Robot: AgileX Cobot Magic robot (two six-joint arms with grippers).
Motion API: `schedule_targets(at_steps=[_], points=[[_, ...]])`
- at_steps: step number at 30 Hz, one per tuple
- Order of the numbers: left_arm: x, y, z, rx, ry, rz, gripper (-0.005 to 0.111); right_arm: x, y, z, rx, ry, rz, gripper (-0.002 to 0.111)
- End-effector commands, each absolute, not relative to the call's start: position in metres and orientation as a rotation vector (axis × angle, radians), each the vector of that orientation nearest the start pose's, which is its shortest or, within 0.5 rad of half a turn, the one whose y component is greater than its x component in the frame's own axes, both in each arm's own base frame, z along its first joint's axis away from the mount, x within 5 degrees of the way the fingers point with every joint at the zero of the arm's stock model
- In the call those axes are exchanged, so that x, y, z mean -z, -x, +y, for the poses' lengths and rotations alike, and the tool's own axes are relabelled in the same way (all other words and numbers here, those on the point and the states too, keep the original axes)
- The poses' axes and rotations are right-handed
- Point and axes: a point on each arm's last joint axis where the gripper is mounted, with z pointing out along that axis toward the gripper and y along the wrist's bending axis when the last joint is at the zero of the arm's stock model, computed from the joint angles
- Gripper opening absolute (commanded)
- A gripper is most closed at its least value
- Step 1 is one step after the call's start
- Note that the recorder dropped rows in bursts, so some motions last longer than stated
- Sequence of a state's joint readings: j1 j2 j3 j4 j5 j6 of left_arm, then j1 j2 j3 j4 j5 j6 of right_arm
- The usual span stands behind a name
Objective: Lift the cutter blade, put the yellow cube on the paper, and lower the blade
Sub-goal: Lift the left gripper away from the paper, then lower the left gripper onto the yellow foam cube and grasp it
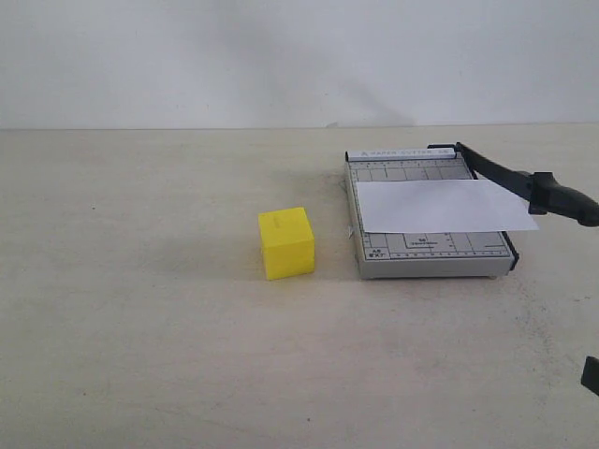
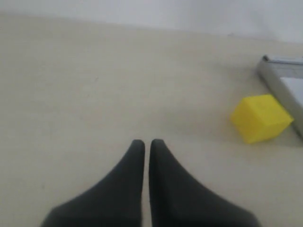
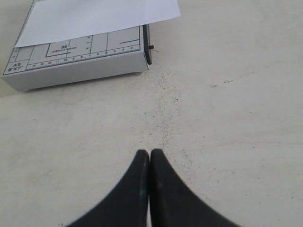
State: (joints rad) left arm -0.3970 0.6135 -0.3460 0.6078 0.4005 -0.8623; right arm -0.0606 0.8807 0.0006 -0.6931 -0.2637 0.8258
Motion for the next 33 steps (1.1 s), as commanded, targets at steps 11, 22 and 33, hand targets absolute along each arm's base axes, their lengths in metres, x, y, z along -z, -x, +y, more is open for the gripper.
schedule_targets(at_steps=[11,22,33], points=[[-0.204,-0.202,-0.092,0.28,0.076,2.445,0.005,-0.152,-0.117,0.008,-0.244,-0.159,2.158,0.0],[-0.233,-0.284,-0.187,0.271,0.129,2.262,0.005,-0.152,-0.117,0.008,-0.243,-0.16,2.16,0.0],[-0.201,-0.303,-0.211,0.332,0.14,2.347,0.005,-0.152,-0.116,0.007,-0.243,-0.168,2.162,0.0]])
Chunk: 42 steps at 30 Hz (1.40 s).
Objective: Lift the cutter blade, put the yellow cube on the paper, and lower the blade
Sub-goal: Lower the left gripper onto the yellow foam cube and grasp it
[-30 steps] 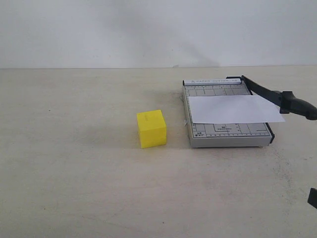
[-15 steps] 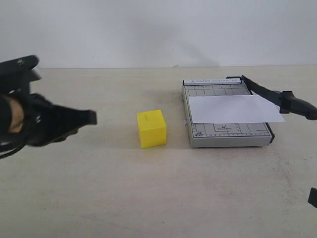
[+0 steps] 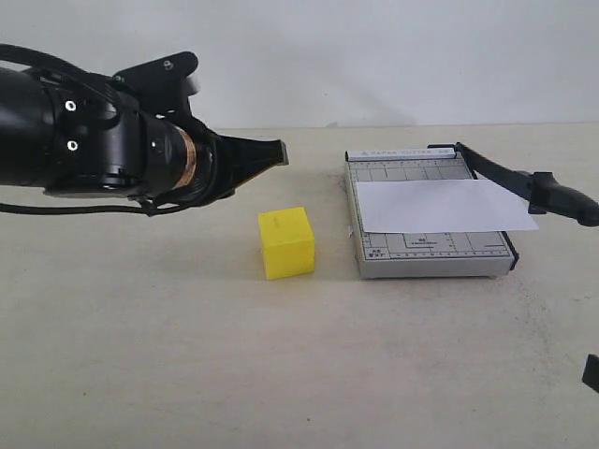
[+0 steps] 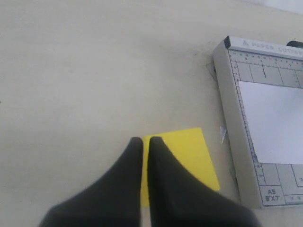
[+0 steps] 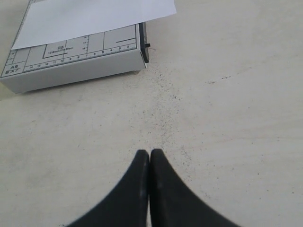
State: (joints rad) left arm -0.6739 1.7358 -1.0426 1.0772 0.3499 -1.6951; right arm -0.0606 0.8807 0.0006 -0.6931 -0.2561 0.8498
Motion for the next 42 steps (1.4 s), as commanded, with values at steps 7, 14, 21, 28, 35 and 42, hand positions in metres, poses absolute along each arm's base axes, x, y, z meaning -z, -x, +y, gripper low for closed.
schedule_targets(at_steps=[7,14,21,28,35,42], points=[[-0.19,-0.304,-0.227,0.472,0.015,2.362,0.032,-0.152,-0.116,0.007,-0.244,-0.171,2.162,0.0],[-0.193,-0.302,-0.236,0.593,-0.043,2.344,0.037,-0.152,-0.116,0.007,-0.259,-0.199,2.16,0.0],[-0.188,-0.304,-0.228,0.479,-0.019,2.359,0.044,-0.152,-0.116,0.007,-0.262,-0.204,2.16,0.0],[-0.186,-0.305,-0.227,0.499,0.1,2.374,0.061,-0.152,-0.117,0.008,-0.265,-0.206,2.158,0.0],[-0.188,-0.304,-0.232,0.538,-0.009,2.354,0.061,-0.152,-0.117,0.008,-0.265,-0.206,2.158,0.0],[-0.187,-0.304,-0.233,0.528,-0.07,2.345,0.104,-0.152,-0.117,0.008,-0.267,-0.21,2.158,0.0]])
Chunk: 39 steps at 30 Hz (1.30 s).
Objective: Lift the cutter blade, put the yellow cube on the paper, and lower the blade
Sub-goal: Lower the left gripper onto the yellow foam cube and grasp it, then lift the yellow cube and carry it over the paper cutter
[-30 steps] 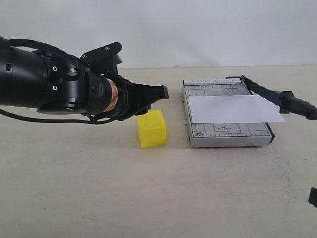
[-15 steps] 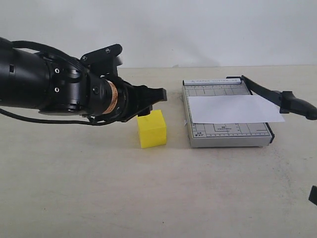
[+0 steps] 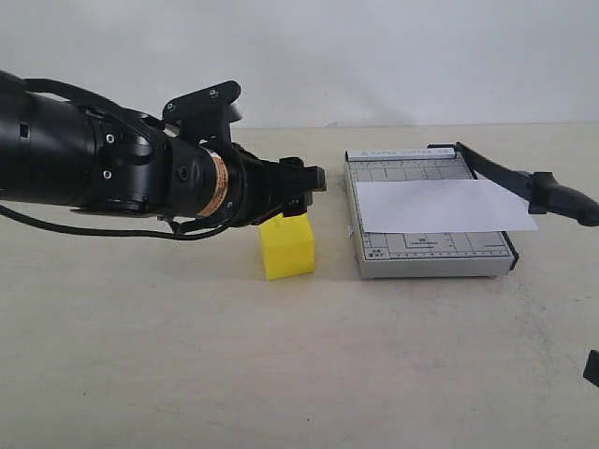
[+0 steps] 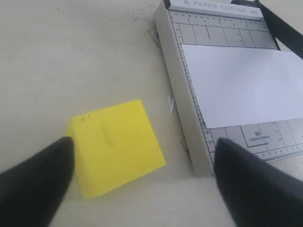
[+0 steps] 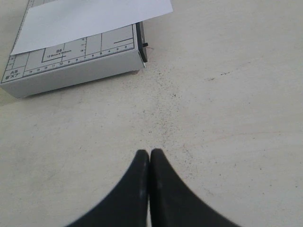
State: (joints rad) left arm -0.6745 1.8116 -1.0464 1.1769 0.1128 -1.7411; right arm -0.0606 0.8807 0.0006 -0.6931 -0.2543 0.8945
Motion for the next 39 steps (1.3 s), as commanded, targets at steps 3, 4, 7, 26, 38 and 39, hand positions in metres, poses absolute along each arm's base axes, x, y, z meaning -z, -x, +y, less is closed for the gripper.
schedule_targets(at_steps=[3,4,7,26,38,39], points=[[-0.189,-0.301,-0.24,0.642,-0.062,2.345,0.11,-0.152,-0.117,0.008,-0.272,-0.216,2.157,0.0],[-0.191,-0.3,-0.244,0.704,-0.084,2.34,0.11,-0.152,-0.117,0.008,-0.272,-0.216,2.157,0.0],[-0.184,-0.306,-0.25,0.703,-0.049,2.354,0.11,-0.152,-0.117,0.008,-0.273,-0.213,2.155,0.0],[-0.16,-0.325,-0.275,0.08,0.096,2.377,0.11,-0.155,-0.118,0.01,-0.309,-0.209,2.125,0.0],[-0.12,-0.327,-0.277,0.015,0.077,2.441,0.11,-0.159,-0.12,0.014,-0.357,-0.178,2.077,0.0],[-0.118,-0.327,-0.276,0.009,0.076,2.443,0.11,-0.159,-0.12,0.014,-0.36,-0.166,2.073,0.0]])
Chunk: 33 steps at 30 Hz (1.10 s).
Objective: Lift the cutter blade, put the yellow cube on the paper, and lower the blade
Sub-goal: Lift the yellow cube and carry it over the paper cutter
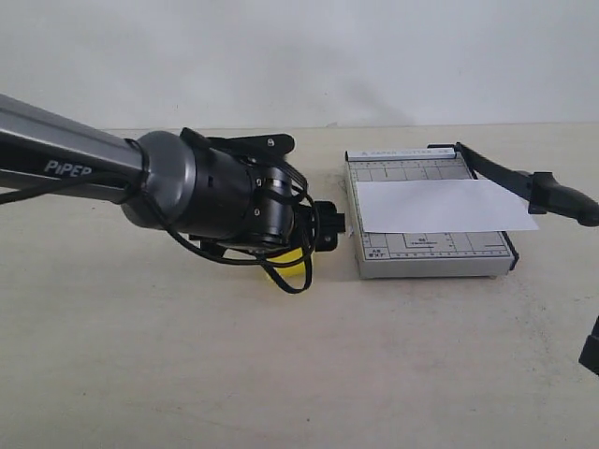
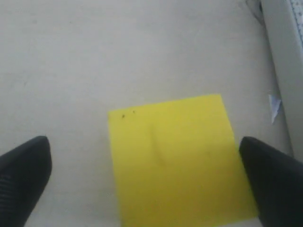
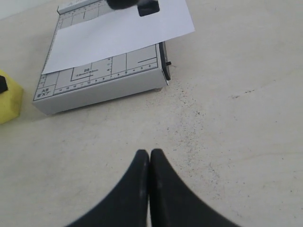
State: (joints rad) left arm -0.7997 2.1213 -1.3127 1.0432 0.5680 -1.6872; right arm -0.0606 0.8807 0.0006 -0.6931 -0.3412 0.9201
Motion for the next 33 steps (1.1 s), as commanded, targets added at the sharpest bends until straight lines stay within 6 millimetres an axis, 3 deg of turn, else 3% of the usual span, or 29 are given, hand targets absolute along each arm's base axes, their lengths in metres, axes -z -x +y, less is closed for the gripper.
schedule_targets(at_steps=[1,10,17,18,20,21,25,26,30,33], points=[[-0.118,-0.328,-0.276,0.001,0.078,2.443,0.11,-0.159,-0.12,0.015,-0.361,-0.153,2.072,0.0],[-0.113,-0.333,-0.263,-0.218,0.024,2.39,0.11,-0.16,-0.12,0.016,-0.366,-0.14,2.066,0.0],[-0.111,-0.337,-0.267,-0.096,-0.025,2.412,0.107,-0.16,-0.12,0.016,-0.366,-0.14,2.066,0.0],[-0.111,-0.337,-0.266,-0.103,-0.021,2.412,0.104,-0.16,-0.12,0.016,-0.366,-0.14,2.066,0.0],[-0.111,-0.337,-0.265,-0.133,-0.023,2.414,0.082,-0.16,-0.12,0.016,-0.366,-0.14,2.066,0.0],[-0.111,-0.336,-0.265,-0.142,-0.043,2.422,0.064,-0.16,-0.12,0.016,-0.366,-0.14,2.066,0.0],[-0.111,-0.336,-0.261,-0.213,-0.102,2.422,0.011,-0.16,-0.12,0.016,-0.366,-0.14,2.066,0.0],[-0.112,-0.336,-0.261,-0.224,-0.129,2.42,0.005,-0.16,-0.12,0.016,-0.366,-0.14,2.066,0.0],[-0.129,-0.336,-0.264,-0.224,-0.3,2.388,0.005,-0.16,-0.12,0.016,-0.366,-0.14,2.066,0.0],[-0.167,-0.327,-0.274,-0.102,-0.636,2.336,0.005,-0.16,-0.12,0.016,-0.366,-0.14,2.066,0.0]])
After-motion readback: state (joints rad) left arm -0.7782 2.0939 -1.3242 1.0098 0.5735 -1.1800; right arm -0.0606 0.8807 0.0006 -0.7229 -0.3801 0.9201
